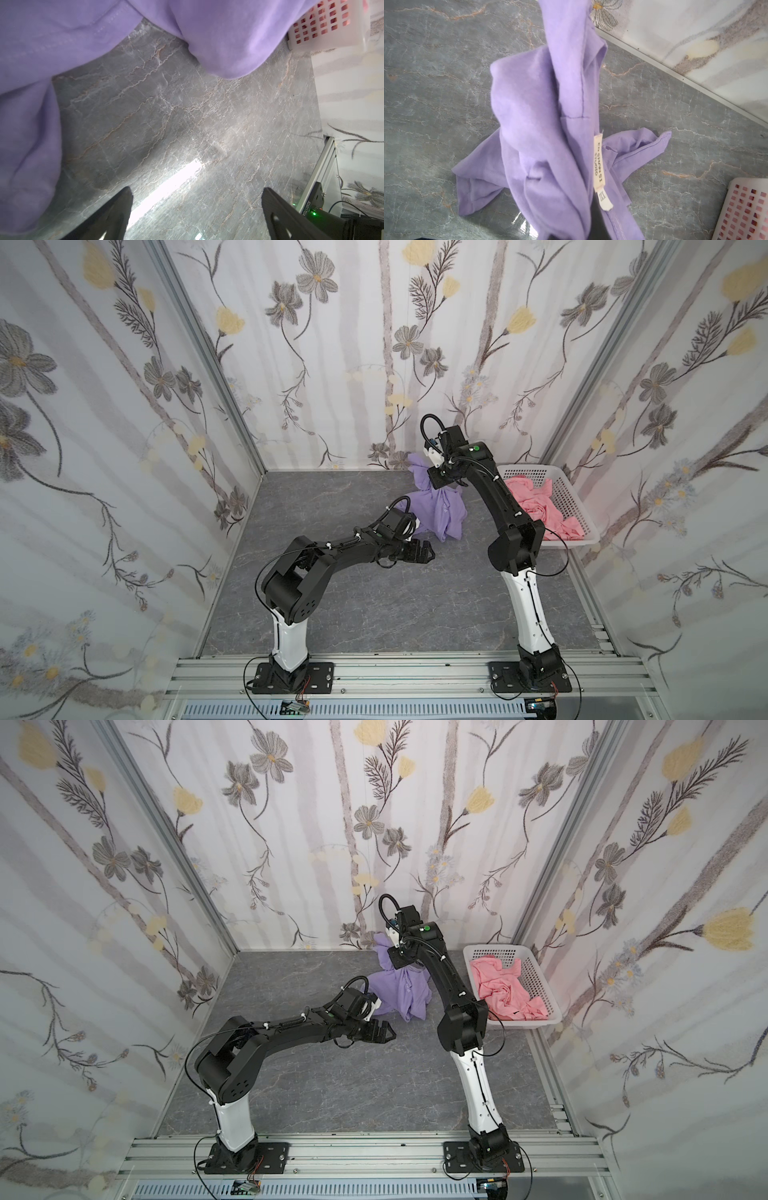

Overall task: Fold and stack t-shirts
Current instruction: Flatten out the T-shirt at the center of the board.

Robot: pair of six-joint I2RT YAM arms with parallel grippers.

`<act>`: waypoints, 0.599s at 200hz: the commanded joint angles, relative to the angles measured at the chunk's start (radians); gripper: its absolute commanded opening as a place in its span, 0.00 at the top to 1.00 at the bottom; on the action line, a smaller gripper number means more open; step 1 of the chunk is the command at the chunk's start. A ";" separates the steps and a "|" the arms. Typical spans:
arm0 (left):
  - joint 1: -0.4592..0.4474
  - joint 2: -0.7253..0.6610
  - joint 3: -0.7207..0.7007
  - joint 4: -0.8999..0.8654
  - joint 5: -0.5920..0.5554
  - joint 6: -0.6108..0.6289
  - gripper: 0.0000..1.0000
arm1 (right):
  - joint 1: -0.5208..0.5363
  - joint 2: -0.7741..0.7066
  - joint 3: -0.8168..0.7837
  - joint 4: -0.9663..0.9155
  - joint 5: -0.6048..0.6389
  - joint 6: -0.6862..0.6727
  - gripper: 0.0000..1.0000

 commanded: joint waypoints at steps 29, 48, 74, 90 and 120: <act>-0.002 -0.099 -0.007 -0.156 -0.246 0.108 0.00 | -0.011 -0.015 -0.007 -0.023 -0.035 0.010 1.00; 0.003 -0.154 -0.011 -0.219 -0.404 0.133 0.00 | -0.018 -0.015 -0.014 -0.025 -0.046 0.014 1.00; 0.018 -0.137 -0.022 -0.235 -0.454 0.159 0.00 | -0.022 -0.014 -0.014 -0.026 -0.059 0.020 1.00; 0.017 -0.102 -0.022 -0.227 -0.448 0.149 0.00 | -0.023 -0.014 -0.015 -0.027 -0.066 0.022 1.00; 0.016 -0.046 -0.027 -0.179 -0.415 0.109 0.00 | -0.024 -0.021 -0.026 -0.033 -0.066 0.018 1.00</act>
